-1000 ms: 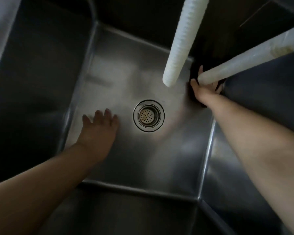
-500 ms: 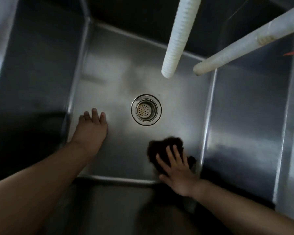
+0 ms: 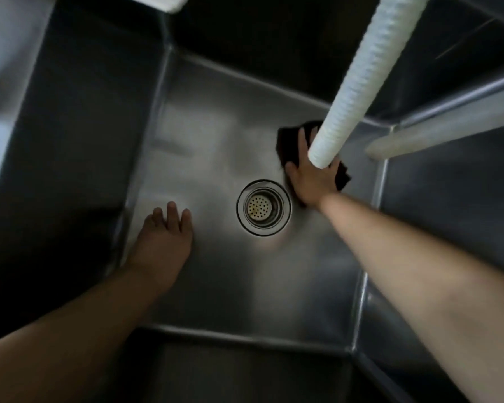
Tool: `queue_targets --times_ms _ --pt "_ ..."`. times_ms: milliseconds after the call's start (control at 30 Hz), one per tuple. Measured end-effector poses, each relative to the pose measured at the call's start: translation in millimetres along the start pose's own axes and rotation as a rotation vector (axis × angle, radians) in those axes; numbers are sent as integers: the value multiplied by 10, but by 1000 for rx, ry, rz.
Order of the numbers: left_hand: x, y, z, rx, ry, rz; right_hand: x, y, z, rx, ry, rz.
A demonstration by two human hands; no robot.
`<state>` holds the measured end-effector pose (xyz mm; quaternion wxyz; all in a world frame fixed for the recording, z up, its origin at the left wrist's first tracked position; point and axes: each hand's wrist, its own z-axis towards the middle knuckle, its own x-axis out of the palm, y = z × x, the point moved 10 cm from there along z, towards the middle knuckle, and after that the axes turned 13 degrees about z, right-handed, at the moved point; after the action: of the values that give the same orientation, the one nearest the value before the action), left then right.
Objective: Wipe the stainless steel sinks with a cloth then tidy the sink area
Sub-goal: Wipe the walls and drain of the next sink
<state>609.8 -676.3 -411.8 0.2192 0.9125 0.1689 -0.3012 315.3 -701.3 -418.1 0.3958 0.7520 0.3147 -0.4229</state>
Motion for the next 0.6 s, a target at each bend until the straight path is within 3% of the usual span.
queue_targets --times_ms 133,267,433,600 --pt "19 -4 25 -7 -6 -13 -216 -22 551 -14 -15 -121" --pt "-7 -17 10 -3 -6 -6 -136 -8 388 -57 17 -68" --pt "11 18 -12 0 13 -11 222 -33 -578 -93 80 -129" --pt "0 60 -86 12 15 -65 752 163 -1887 -293 253 -262"
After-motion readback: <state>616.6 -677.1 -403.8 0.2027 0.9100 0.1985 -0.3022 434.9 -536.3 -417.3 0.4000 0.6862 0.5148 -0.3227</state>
